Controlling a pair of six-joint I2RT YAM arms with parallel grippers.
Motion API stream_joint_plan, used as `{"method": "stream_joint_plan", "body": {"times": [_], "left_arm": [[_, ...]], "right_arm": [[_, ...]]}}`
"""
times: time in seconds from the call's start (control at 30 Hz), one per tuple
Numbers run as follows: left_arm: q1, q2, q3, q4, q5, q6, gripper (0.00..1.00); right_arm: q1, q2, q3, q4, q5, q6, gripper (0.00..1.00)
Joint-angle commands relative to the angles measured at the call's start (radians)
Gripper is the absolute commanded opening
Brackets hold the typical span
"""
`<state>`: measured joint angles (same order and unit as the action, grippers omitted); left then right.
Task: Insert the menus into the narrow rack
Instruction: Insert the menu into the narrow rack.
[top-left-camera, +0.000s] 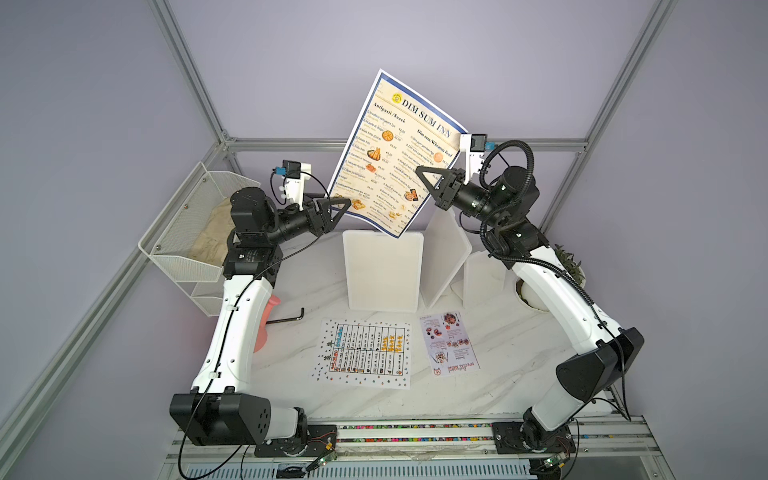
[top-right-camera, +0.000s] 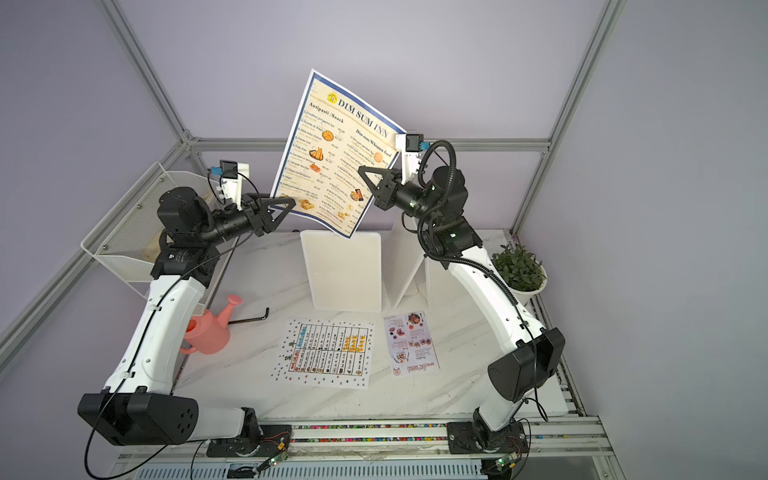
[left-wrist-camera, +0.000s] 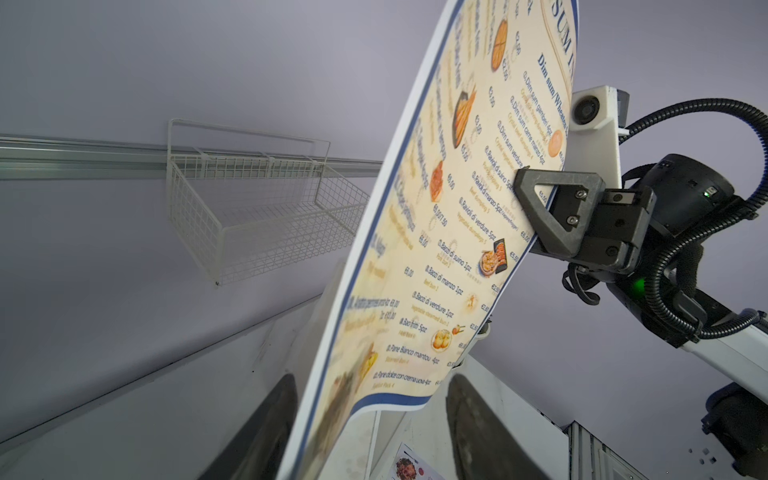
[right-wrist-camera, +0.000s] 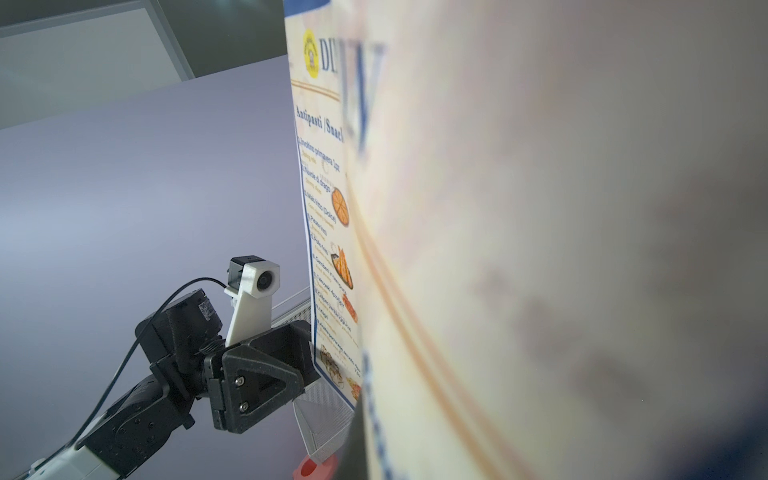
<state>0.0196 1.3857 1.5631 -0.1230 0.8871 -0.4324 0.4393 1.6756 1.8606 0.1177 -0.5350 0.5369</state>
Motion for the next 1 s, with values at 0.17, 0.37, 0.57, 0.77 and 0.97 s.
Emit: {"method": "stream_joint_plan", "body": {"times": [0.17,0.37,0.57,0.77,0.97], "left_arm": [[0.012,0.018,-0.031,0.187,0.023,-0.116,0.50],[0.013,0.068,-0.020,0.176,0.018,-0.109,0.49],[0.014,0.103,-0.006,0.174,0.000,-0.107,0.49],[0.014,0.157,0.031,0.180,-0.003,-0.118,0.48],[0.015,0.205,0.064,0.214,0.005,-0.149,0.47]], "right_arm": [[0.000,0.043,0.019,0.053,0.031,0.066,0.00],[0.000,0.069,0.013,0.100,0.047,0.048,0.00],[-0.001,0.126,0.037,0.152,0.064,0.035,0.00],[-0.001,0.194,0.092,0.189,0.071,0.040,0.00],[-0.005,0.234,0.127,0.185,0.082,0.034,0.00]]}}
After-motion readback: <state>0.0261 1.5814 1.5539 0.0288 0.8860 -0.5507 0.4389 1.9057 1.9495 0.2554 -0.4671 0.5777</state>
